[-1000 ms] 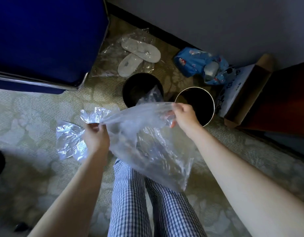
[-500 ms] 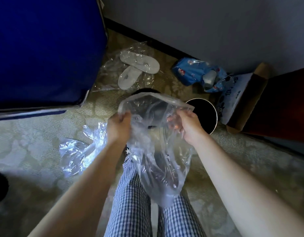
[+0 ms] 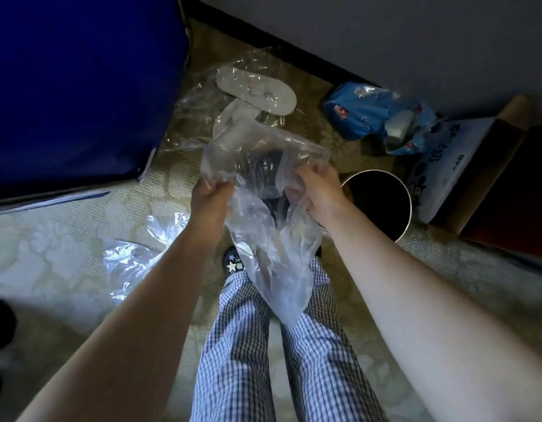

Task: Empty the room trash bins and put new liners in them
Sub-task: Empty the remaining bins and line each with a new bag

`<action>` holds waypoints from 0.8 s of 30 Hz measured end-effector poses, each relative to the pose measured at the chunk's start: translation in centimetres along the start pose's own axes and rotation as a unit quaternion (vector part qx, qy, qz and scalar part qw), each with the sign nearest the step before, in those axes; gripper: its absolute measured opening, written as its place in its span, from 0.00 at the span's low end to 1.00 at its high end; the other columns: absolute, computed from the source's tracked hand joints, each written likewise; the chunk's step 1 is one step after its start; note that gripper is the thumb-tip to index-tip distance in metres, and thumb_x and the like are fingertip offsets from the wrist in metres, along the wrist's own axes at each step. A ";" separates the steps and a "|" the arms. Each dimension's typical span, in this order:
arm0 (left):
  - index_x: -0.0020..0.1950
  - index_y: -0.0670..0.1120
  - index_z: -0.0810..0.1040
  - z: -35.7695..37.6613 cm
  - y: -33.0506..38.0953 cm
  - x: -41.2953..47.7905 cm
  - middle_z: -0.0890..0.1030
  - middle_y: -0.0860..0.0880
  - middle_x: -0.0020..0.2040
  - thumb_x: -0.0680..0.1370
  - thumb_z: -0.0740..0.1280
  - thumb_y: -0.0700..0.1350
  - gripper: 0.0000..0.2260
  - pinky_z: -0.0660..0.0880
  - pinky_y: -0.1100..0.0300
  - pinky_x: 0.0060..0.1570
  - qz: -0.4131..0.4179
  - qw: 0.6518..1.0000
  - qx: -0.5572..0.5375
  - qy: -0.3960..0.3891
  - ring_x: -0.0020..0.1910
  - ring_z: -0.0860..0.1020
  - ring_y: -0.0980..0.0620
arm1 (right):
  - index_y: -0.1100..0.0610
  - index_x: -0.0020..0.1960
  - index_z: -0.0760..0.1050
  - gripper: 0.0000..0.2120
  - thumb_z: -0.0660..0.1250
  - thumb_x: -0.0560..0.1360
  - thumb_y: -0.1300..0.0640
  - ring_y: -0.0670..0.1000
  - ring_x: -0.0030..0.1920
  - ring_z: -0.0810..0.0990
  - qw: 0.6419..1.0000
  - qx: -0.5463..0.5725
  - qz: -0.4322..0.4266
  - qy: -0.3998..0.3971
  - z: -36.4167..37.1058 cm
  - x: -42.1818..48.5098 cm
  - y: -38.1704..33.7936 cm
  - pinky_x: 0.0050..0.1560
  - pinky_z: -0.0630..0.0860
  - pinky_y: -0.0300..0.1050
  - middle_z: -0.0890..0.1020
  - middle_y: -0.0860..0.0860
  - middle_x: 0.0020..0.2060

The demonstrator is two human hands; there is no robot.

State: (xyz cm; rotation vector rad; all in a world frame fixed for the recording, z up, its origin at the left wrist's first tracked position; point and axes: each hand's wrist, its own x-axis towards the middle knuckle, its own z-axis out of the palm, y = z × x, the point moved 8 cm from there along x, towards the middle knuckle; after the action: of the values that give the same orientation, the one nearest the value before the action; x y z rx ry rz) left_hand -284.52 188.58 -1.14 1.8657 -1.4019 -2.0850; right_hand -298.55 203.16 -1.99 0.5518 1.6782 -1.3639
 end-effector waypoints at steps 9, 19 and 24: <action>0.61 0.35 0.72 2.9 -5.2 8.0 0.78 0.38 0.53 0.76 0.65 0.39 0.14 0.74 0.62 0.41 0.064 0.965 0.244 0.073 0.46 0.79 0.47 | 0.55 0.42 0.74 0.06 0.72 0.73 0.60 0.49 0.35 0.79 0.975 -0.218 -0.038 -0.022 -3.1 8.3 6.2 0.43 0.78 0.50 0.79 0.51 0.36; 0.50 0.34 0.75 5.4 -12.6 16.7 0.74 0.43 0.41 0.78 0.63 0.42 0.10 0.61 0.63 0.34 0.058 0.938 0.340 0.032 0.42 0.74 0.46 | 0.58 0.65 0.74 0.20 0.69 0.75 0.52 0.59 0.57 0.79 0.890 -0.439 -0.093 -0.079 2.5 17.2 12.5 0.50 0.73 0.46 0.81 0.61 0.55; 0.32 0.43 0.66 5.8 -13.7 20.0 0.72 0.43 0.34 0.78 0.63 0.41 0.15 0.58 0.62 0.35 0.095 0.920 0.380 0.024 0.43 0.75 0.43 | 0.61 0.66 0.73 0.20 0.62 0.79 0.50 0.61 0.62 0.76 0.847 -0.522 -0.066 -0.079 3.1 21.0 15.5 0.58 0.71 0.50 0.78 0.63 0.60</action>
State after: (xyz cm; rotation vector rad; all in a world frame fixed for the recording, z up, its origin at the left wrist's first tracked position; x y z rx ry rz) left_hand -287.74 189.35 -25.80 1.8208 -2.5080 -1.4868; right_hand -296.19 201.03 -28.10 -0.3113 2.0238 -0.3833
